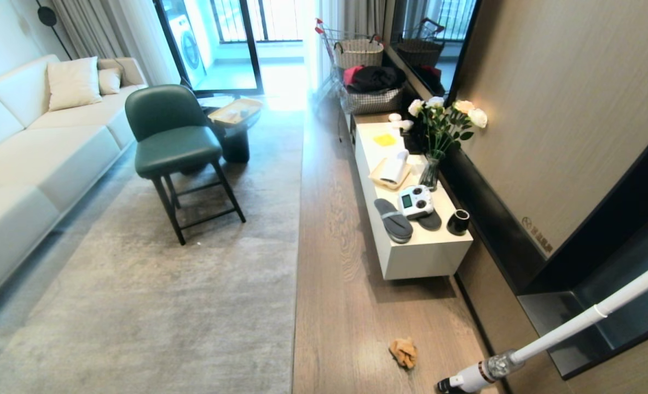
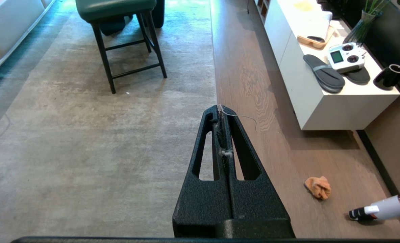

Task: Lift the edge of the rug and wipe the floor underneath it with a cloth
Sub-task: Pick up the rag

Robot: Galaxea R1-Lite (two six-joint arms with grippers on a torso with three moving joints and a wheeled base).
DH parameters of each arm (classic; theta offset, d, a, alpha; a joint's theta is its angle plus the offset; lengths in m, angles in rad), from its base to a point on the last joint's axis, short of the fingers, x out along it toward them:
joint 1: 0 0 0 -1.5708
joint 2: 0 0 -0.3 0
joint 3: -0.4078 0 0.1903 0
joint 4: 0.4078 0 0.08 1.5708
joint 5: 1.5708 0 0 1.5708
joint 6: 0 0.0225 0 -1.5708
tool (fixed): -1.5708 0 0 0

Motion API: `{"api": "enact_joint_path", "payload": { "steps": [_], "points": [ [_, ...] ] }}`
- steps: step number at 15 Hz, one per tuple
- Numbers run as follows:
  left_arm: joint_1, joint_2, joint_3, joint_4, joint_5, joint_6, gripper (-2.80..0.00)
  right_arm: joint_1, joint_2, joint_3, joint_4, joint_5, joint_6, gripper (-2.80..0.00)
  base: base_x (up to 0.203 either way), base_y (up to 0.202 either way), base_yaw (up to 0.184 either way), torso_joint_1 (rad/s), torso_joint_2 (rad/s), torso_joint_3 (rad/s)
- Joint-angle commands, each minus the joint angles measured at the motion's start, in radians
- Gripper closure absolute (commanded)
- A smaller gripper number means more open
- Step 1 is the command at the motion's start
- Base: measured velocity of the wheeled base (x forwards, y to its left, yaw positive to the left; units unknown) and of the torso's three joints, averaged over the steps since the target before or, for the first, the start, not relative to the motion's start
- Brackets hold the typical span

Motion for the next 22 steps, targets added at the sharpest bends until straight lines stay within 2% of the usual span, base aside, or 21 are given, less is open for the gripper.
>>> {"api": "enact_joint_path", "payload": {
  "steps": [1,22],
  "points": [
    [0.001,0.000,0.000,0.000,0.000,0.000,0.00,0.000,0.001,0.000,0.000,-0.001,0.000,0.00,0.000,0.000,0.000,0.000,0.00,0.000],
    [0.000,0.000,0.000,0.000,0.000,0.000,0.00,0.000,0.001,0.000,0.000,0.001,0.000,0.00,0.000,0.000,0.000,0.000,0.00,0.000]
  ]
}}
